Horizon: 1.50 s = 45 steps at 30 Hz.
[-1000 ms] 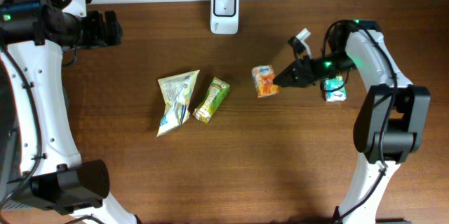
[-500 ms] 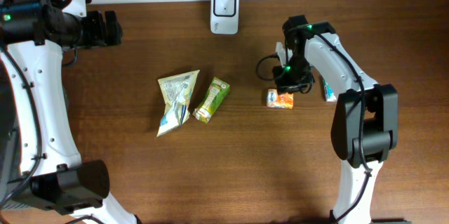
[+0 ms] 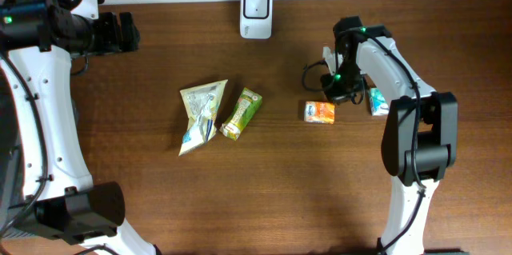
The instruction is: Scan the item barcode
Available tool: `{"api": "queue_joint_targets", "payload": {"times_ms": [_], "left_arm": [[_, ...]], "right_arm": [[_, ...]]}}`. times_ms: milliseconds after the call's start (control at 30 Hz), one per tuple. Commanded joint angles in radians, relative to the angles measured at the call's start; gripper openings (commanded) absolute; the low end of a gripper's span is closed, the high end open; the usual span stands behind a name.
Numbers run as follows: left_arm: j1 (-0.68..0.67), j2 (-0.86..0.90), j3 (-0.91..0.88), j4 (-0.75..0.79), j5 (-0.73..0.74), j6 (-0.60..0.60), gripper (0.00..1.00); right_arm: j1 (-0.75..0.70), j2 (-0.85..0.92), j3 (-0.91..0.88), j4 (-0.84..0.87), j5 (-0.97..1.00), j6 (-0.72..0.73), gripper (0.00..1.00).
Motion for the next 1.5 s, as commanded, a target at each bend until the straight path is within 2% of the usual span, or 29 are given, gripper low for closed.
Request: {"api": "queue_joint_targets", "payload": {"times_ms": [0, 133, 300, 400, 567, 733, 900, 967, 1033, 1100, 1233, 1400, 1467], "left_arm": [[0.005, 0.003, -0.002, 0.002, -0.001, 0.005, 0.99], [0.005, 0.003, -0.002, 0.002, -0.001, 0.005, 0.99], [0.005, 0.003, -0.002, 0.002, 0.000, 0.005, 0.99], [0.005, 0.003, -0.002, 0.002, -0.001, 0.005, 0.99], [0.005, 0.003, -0.002, 0.002, -0.001, 0.005, 0.99], [0.005, 0.003, -0.002, 0.002, -0.001, 0.005, 0.99], [0.004, 0.003, -0.002, 0.002, -0.001, 0.005, 0.99], [0.004, 0.003, -0.002, 0.002, -0.001, 0.005, 0.99], [0.004, 0.003, -0.002, 0.002, -0.001, 0.005, 0.99], [0.003, 0.003, -0.002, 0.002, -0.001, 0.005, 0.99], [0.004, 0.003, -0.002, 0.002, -0.001, 0.005, 0.99], [0.004, 0.003, -0.002, 0.002, -0.001, 0.005, 0.99], [0.004, 0.003, -0.002, 0.002, 0.000, 0.005, 0.99]], "right_arm": [[0.000, 0.013, 0.000, -0.065, -0.051, 0.023, 0.04], [-0.003, 0.013, 0.000, -0.075, -0.056, 0.007, 0.04], [-0.009, 0.013, 0.000, 0.152, -0.018, 0.008, 0.04], [-0.009, 0.020, 0.000, 0.191, -0.019, 0.021, 0.04], [-0.008, 0.065, -0.019, 0.093, -0.019, 0.038, 0.04], [-0.008, 0.065, -0.026, -0.071, -0.113, 0.037, 0.04], [-0.010, 0.056, -0.019, -0.148, -0.208, -0.010, 0.04], [-0.010, 0.028, -0.014, -0.143, -0.207, -0.009, 0.09], [-0.019, -0.030, -0.005, -0.136, -0.211, -0.007, 0.20], [-0.029, -0.092, -0.005, -0.123, -0.222, 0.012, 0.27], [-0.028, -0.136, -0.028, -0.103, -0.337, 0.020, 0.33], [-0.027, -0.136, -0.325, 0.138, -0.360, 0.170, 0.35], [-0.027, -0.136, -0.361, 0.167, -0.360, 0.170, 0.37]]}}
